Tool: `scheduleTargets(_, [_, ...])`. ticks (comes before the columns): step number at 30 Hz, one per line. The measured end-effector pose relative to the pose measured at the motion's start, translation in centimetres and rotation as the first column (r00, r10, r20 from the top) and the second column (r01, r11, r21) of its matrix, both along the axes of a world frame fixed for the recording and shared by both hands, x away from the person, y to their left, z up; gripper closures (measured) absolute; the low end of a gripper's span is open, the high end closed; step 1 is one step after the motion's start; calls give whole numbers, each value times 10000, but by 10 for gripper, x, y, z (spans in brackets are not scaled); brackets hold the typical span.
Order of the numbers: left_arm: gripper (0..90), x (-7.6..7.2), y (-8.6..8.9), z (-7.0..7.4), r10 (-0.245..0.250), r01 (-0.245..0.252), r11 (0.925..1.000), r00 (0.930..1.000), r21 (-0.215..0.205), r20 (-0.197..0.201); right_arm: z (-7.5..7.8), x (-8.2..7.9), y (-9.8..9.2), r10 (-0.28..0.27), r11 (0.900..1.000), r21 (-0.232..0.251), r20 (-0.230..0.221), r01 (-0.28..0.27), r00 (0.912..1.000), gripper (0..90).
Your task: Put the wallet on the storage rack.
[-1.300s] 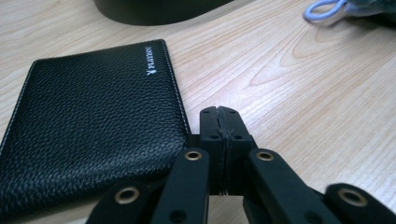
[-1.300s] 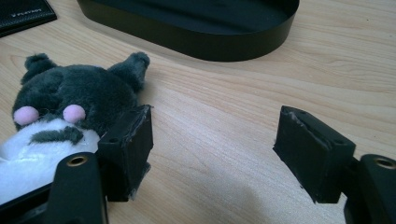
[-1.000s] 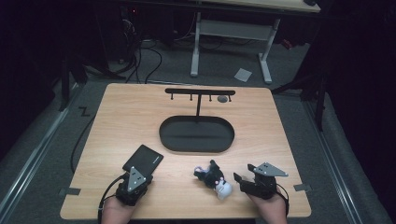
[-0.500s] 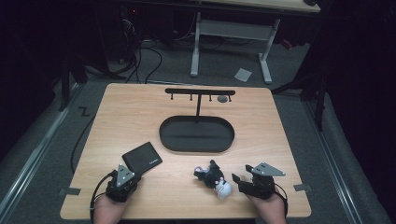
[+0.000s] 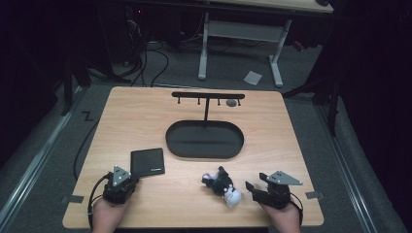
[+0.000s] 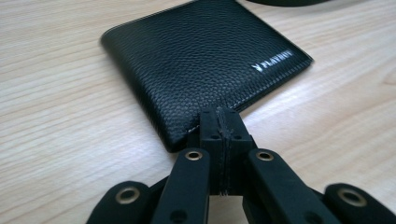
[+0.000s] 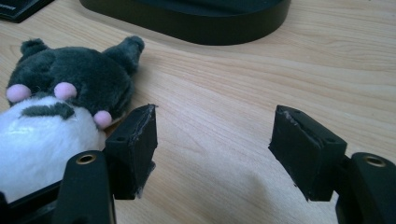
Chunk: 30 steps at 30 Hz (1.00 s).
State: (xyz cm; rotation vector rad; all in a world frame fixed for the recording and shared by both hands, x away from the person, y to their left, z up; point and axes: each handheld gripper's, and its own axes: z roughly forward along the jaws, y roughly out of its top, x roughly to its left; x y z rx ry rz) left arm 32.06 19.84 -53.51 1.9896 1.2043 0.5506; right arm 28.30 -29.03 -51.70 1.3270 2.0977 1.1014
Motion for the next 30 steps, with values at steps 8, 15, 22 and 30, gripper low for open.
scheduleTargets(8, [883,6,3,0,239,-239,9997,9997,1,-27,0,-5,-7,-160,9999,30,-44,160,9999,322])
scheduleTargets(15, [861,3,8,3,491,-490,9987,9987,-123,127,2,-6,-7,-213,9997,79,154,212,9997,327])
scheduleTargets(22, [786,-1,16,9,889,-857,9949,9942,-531,601,3,-6,-4,-286,9996,3,288,286,9992,333])
scheduleTargets(30, [591,16,14,8,1154,-1087,9896,9910,-941,679,6,-14,-6,-387,9991,-180,458,396,9982,318])
